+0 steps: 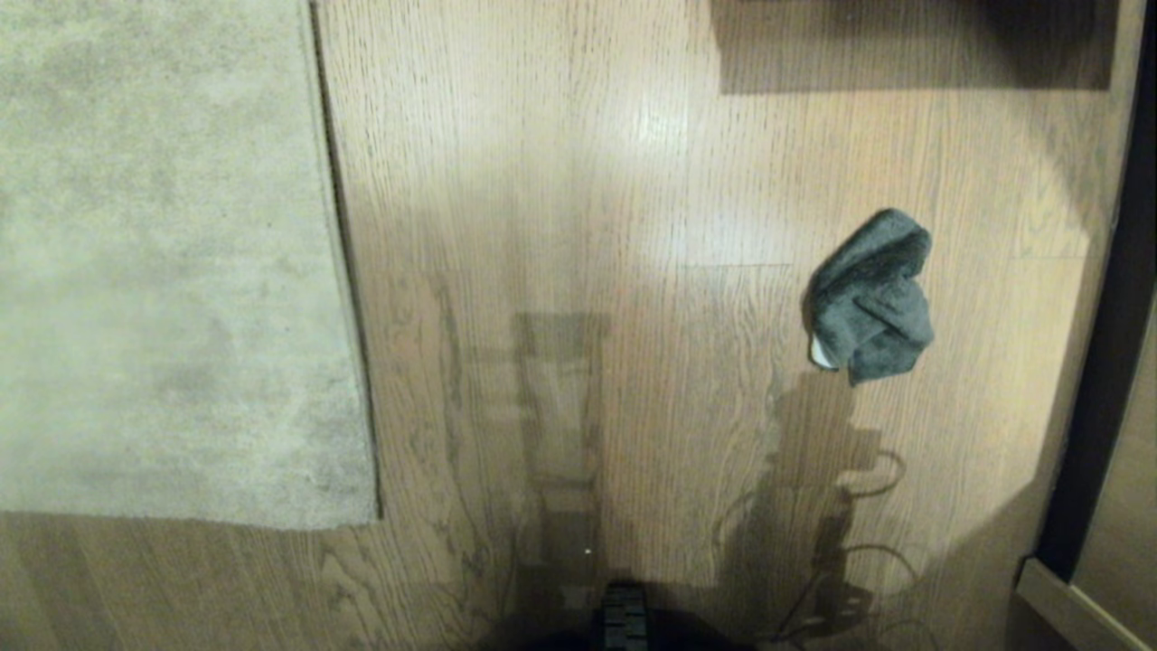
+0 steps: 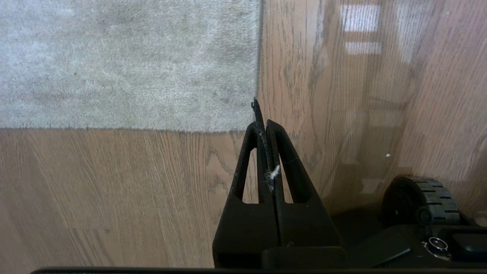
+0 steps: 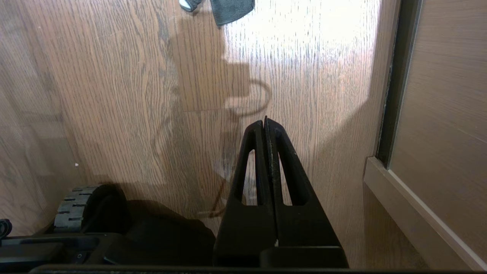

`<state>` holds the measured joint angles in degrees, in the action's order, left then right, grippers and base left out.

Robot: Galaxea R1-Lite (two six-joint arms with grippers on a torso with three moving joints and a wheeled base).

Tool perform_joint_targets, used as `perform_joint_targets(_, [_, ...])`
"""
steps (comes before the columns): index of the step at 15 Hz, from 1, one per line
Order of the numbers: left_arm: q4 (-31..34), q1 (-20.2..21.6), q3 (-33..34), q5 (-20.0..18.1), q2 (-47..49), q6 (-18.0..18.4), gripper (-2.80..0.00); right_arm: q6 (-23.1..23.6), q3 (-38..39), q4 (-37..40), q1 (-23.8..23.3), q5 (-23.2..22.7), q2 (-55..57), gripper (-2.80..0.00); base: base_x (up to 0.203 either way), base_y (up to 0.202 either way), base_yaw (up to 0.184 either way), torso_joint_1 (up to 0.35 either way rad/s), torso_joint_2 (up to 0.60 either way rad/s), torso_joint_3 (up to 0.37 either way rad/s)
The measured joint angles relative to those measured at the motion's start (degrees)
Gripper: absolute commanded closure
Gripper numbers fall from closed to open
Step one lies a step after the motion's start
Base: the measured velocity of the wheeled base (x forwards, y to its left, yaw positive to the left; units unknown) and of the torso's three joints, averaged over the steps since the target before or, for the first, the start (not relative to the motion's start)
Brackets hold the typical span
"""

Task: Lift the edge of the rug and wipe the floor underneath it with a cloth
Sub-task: Pick up the rag

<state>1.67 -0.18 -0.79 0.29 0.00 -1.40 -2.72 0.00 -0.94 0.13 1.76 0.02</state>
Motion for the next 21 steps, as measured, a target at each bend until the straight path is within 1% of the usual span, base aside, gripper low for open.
perform_joint_targets(21, [-0.02,0.0,0.02,0.0,0.0,0.09,0.0,-0.28,0.0,0.0,-0.13,-0.02,0.0,0.0,0.0,0.0,0.0,0.0,0.0,0.0])
